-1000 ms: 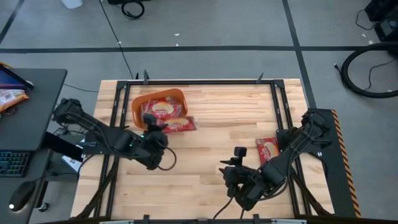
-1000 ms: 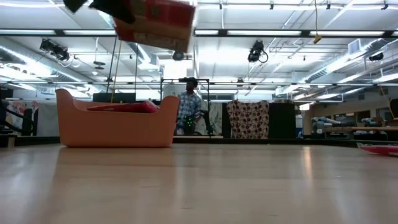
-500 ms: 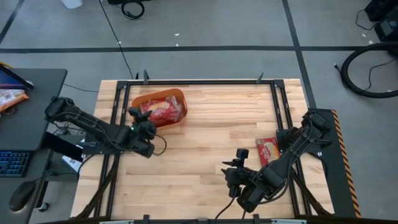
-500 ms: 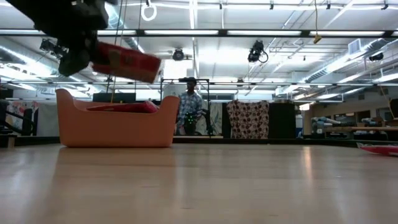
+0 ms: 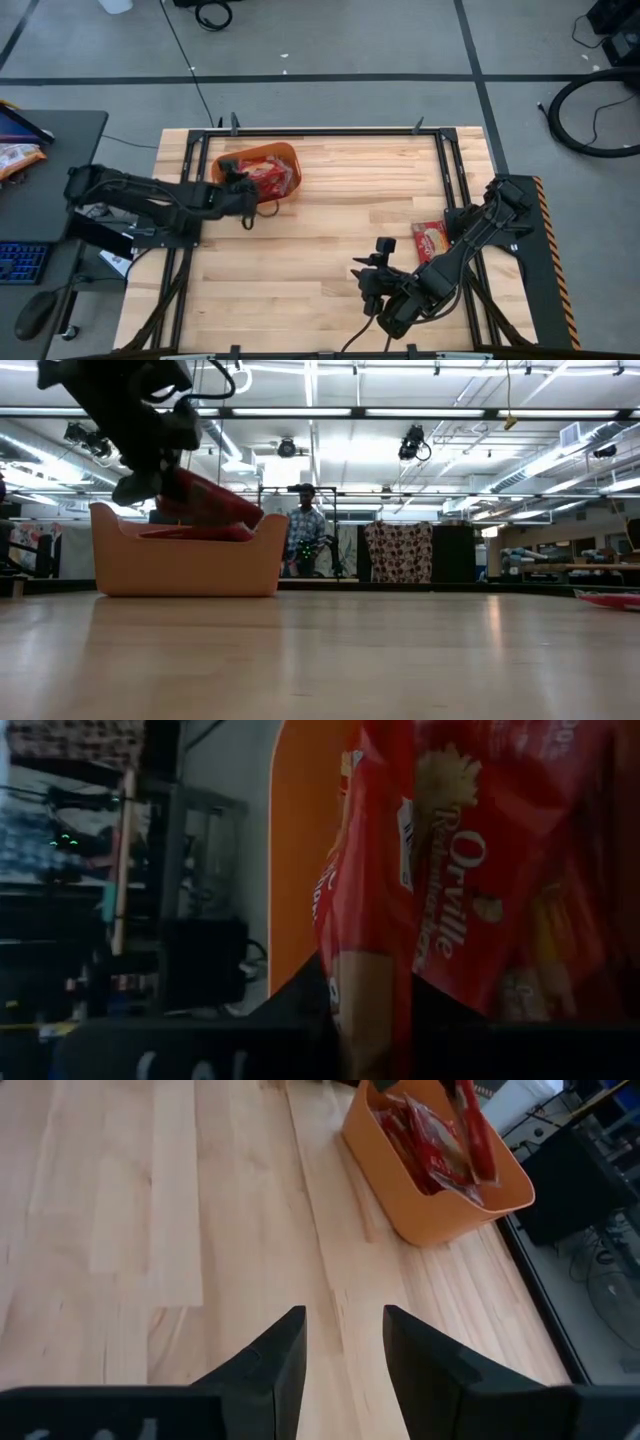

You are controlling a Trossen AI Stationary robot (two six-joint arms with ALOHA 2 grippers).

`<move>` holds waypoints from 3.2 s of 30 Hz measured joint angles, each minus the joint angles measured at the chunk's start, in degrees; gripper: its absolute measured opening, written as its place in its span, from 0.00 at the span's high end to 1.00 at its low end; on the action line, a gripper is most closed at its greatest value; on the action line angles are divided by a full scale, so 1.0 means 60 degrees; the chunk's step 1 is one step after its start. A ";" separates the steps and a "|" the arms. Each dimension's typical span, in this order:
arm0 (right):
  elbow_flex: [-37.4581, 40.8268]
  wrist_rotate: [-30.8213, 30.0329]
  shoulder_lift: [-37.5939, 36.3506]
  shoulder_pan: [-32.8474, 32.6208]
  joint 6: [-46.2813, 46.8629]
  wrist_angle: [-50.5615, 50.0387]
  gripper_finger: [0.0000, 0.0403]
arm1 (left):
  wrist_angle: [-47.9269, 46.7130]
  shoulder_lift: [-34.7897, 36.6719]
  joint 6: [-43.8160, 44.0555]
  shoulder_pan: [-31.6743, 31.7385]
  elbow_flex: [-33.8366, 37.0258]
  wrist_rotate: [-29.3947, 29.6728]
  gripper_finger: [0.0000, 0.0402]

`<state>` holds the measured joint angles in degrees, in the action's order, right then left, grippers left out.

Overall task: Sort popcorn bags into baskets
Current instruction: Put the popcorn bag into the orange bin

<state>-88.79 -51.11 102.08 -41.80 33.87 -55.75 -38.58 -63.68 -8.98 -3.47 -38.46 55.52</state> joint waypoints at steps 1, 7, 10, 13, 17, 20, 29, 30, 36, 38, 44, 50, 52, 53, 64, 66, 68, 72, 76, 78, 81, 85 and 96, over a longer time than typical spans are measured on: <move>0.0000 0.0006 0.0000 -0.0004 -0.0047 -0.0003 0.65 | 0.0236 -0.0004 -0.0297 0.0189 0.0023 -0.0222 0.89; 0.0000 0.0029 0.0000 0.0000 -0.0102 -0.0014 0.65 | 0.0714 -0.0004 -0.0648 0.0595 0.0033 -0.0761 0.80; 0.0000 0.0029 0.0000 0.0000 -0.0120 -0.0022 0.65 | 0.0507 -0.0004 -0.0179 0.0368 -0.0182 -0.0791 0.70; 0.0000 0.0031 0.0000 0.0048 -0.0176 -0.0039 0.65 | -0.0187 -0.0004 0.0453 -0.0026 -0.0771 -0.0830 0.59; 0.0000 0.0175 0.0000 0.0148 0.0112 -0.0084 0.65 | -0.1416 -0.0004 0.1914 -0.0475 -0.2044 -0.1826 0.50; 0.0042 0.0958 0.0000 0.0290 0.0477 -0.0069 0.65 | -0.1900 -0.0004 0.2896 -0.0652 -0.2910 -0.3133 0.49; 0.0935 0.3970 0.0004 0.0812 0.2560 -0.1542 0.65 | -0.1507 -0.0191 0.4958 -0.1196 -0.3182 -0.4147 0.52; 0.1079 0.4235 0.0004 0.0829 0.2825 -0.1788 0.65 | -0.1311 -0.0289 0.4966 -0.1262 -0.3024 -0.4174 0.52; 0.1951 0.4946 0.0000 0.0947 0.3883 -0.2934 0.65 | -0.0245 -0.1291 0.5180 -0.1236 -0.2337 -0.4104 0.52; 0.2061 0.5090 0.0002 0.1021 0.3938 -0.2944 0.65 | 0.0172 -0.1765 0.5107 -0.1056 -0.2327 -0.3979 0.52; 0.1993 0.5185 -0.0025 0.1126 0.3748 -0.2384 0.65 | 0.0312 -0.3151 0.4496 -0.0483 -0.2338 -0.3339 0.52; 0.1993 0.5187 -0.0025 0.1129 0.3562 -0.2000 0.65 | -0.0707 -0.3614 0.4181 0.0486 -0.2338 -0.2728 0.52; 0.1993 0.5187 -0.0025 0.1090 0.3537 -0.1989 0.65 | -0.1187 -0.3614 0.4353 0.0736 -0.2338 -0.2353 0.52; 0.1993 0.5187 -0.0025 0.1063 0.3530 -0.1989 0.65 | -0.1475 -0.3614 0.4392 0.0837 -0.2338 -0.2125 0.52; 0.1989 0.5538 -0.0025 0.1024 0.3389 -0.2891 0.66 | -0.4782 -0.3469 0.5577 0.0921 -0.2940 -0.1811 0.52; 0.2043 0.5584 -0.0025 0.1024 0.3544 -0.3224 0.66 | -0.5760 -0.3438 0.6328 0.0583 -0.3377 -0.2009 0.52; 0.2311 0.5769 -0.0030 0.1030 0.3875 -0.3287 0.66 | -0.6611 -0.3315 0.6999 0.0187 -0.3800 -0.2393 0.52; 0.3306 0.6544 -0.0076 0.0977 0.4683 -0.2642 0.66 | -0.6704 -0.3148 0.7711 -0.0681 -0.4235 -0.3161 0.52; 0.4292 0.7235 -0.0076 0.0918 0.5841 -0.2562 0.66 | -0.6129 -0.3040 0.7934 -0.1724 -0.4287 -0.3209 0.52; 0.4586 0.7567 -0.0087 0.1005 0.6339 -0.2715 0.66 | -0.5826 -0.3035 0.7912 -0.2147 -0.4287 -0.3228 0.52; 0.4833 0.7801 -0.0102 0.1267 0.6945 -0.2613 0.65 | -0.5549 -0.3035 0.7892 -0.2591 -0.4287 -0.3190 0.52; 0.4918 0.7333 -0.0106 0.1479 0.7872 -0.2334 0.60 | -0.5256 -0.3035 0.7892 -0.2901 -0.4287 -0.3193 0.52; 0.5851 0.6957 -0.0102 0.1545 0.9359 -0.2190 0.40 | -0.5272 -0.3035 0.7775 -0.3087 -0.4287 -0.3190 0.52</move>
<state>-53.69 -9.37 101.47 -32.53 90.02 -68.89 -70.22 -81.89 37.67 -21.99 -64.18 36.38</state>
